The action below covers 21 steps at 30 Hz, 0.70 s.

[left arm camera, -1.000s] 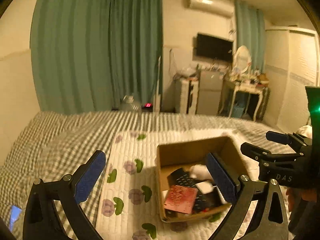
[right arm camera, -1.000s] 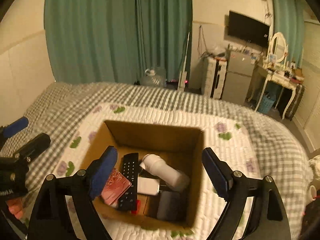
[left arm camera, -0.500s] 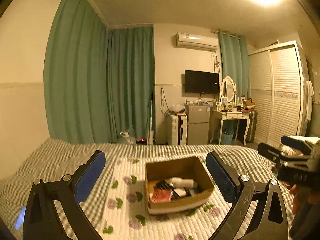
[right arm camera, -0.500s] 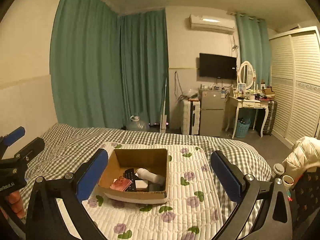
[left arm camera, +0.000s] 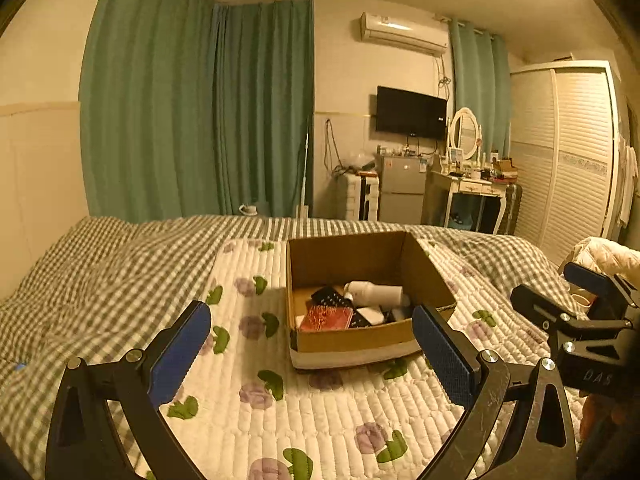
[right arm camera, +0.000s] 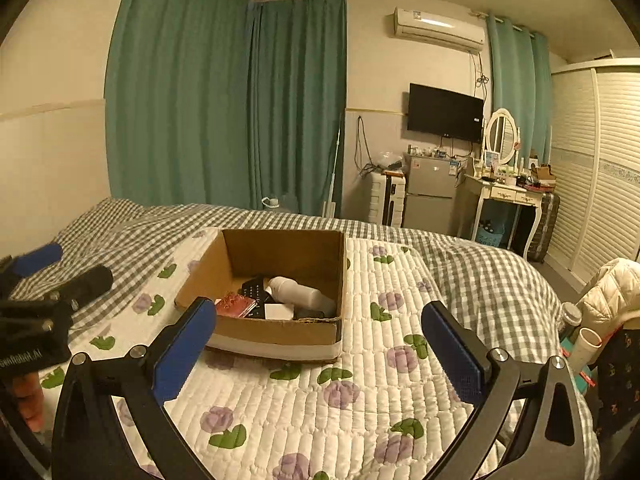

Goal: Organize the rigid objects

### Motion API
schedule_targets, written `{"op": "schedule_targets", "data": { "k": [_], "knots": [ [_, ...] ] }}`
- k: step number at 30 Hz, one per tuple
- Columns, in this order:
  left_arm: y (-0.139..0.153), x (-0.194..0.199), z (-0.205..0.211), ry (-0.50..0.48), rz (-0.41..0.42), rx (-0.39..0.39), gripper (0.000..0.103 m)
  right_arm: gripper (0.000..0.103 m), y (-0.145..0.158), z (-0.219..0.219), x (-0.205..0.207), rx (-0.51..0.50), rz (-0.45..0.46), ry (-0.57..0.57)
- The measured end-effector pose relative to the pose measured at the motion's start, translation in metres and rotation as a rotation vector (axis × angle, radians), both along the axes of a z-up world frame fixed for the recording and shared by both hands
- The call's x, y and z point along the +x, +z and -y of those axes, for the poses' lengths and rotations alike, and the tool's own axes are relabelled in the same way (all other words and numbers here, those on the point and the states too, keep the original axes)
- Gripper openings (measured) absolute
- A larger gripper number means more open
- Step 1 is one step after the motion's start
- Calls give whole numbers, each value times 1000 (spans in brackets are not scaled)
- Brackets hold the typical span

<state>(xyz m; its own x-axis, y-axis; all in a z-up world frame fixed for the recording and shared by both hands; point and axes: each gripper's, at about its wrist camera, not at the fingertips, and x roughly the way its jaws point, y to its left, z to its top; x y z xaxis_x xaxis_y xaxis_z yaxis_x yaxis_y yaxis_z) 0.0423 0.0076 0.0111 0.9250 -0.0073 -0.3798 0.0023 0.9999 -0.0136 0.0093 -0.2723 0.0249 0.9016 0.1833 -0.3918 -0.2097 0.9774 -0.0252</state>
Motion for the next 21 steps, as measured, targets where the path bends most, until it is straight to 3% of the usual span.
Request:
{"op": "schedule_targets", "data": {
  "k": [21],
  "knots": [
    [-8,-1,0,-24,-33,-12,103,103,-7,3,7,-23,18,-57]
  ]
}}
